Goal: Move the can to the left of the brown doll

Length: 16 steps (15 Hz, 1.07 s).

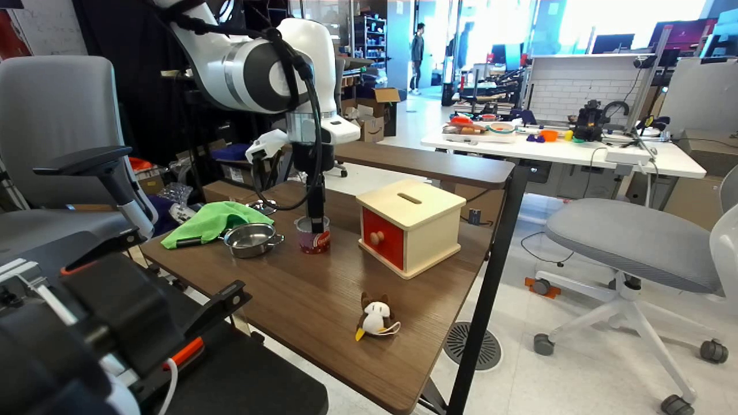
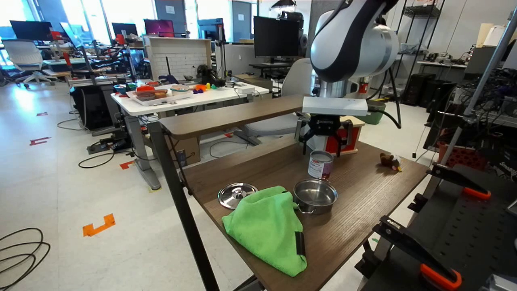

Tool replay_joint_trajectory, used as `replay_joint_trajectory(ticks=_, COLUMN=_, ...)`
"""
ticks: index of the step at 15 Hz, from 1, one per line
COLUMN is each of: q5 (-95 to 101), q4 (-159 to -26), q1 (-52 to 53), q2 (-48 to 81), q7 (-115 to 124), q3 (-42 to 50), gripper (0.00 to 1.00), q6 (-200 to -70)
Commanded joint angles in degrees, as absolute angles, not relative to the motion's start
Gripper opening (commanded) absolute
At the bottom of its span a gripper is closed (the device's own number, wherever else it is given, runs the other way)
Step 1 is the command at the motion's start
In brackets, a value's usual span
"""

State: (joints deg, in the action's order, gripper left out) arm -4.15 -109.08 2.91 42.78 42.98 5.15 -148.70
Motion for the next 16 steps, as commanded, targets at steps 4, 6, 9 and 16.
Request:
replay_joint_trajectory(ticks=4, q5=-5.9, q4=-109.6, q1=3.7, q2=43.7, q7=41.5, q3=5.7, gripper=1.0, q6=-148.7)
replay_joint_trajectory(ticks=6, q5=-6.1, q4=-109.4, q1=3.6, q2=44.2, q7=41.6, q3=5.6, gripper=0.72, q6=-148.5)
replay_joint_trajectory(ticks=9, q5=-6.2, q4=-109.5, q1=3.5, q2=44.3, q7=41.5, q3=5.6, gripper=0.62, q6=-148.5)
replay_joint_trajectory(ticks=16, q5=-6.2, q4=-113.6, q1=3.0, q2=39.4, q7=39.5, q3=5.1, gripper=0.47, q6=-147.9)
